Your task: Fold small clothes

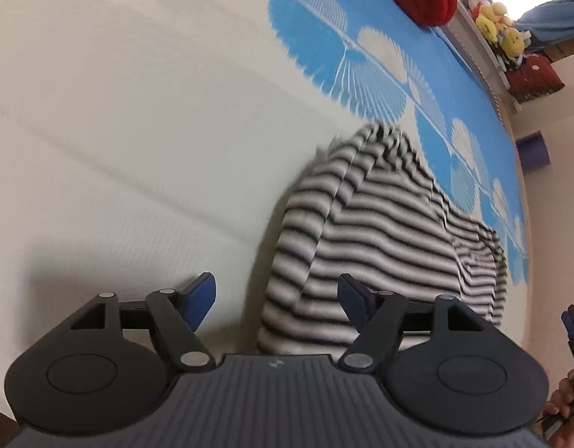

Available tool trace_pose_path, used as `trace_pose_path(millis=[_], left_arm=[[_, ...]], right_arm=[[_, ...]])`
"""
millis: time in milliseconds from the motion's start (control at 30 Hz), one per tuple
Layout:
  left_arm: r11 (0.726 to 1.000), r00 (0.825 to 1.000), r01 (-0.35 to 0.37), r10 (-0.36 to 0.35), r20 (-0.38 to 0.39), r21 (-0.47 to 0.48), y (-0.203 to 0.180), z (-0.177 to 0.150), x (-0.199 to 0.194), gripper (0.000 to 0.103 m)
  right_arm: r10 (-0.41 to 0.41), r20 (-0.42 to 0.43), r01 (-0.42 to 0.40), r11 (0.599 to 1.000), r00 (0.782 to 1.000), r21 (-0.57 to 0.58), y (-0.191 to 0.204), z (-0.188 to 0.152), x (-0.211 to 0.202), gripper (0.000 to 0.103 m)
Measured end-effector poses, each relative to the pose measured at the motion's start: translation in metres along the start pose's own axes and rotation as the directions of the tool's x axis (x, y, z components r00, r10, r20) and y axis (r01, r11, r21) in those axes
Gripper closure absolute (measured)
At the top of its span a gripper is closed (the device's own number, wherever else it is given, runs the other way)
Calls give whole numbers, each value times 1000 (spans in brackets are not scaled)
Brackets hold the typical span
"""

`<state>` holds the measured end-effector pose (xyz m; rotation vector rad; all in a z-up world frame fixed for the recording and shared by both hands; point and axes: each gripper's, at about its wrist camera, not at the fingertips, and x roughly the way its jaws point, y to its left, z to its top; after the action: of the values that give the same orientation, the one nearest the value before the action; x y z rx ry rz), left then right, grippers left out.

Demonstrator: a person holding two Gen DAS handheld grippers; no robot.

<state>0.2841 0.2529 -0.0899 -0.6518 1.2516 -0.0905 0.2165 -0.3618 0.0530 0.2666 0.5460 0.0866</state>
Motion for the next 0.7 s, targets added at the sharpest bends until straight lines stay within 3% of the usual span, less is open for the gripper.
trace_pose_path(millis=[67,133,233,400,700], left_arm=[[999,999,34,-35,-41,-20,13,-5,7,24],[997,994,65,-67,-82,-34,20,-9,17,24],[990,985,138,-140,-97,-24,20,-7,27,23],[977,972,212,-212,-101,-3,5,0,50,23],[970,967,240,-235,-96,45,-39,10,84,25]], right_arm=[[2,38,-3,1000,999,1,-3,-11,-20,58],[-37,-15,37,999,999,-1,-7,-21,-22,59],[-66,20,65,997,998,37,-12,-17,-33,59],[-117,-19,117,993,993,19,-14,-18,-28,59],[-156,-45,156,988,987,-6,-17,-21,-17,59]])
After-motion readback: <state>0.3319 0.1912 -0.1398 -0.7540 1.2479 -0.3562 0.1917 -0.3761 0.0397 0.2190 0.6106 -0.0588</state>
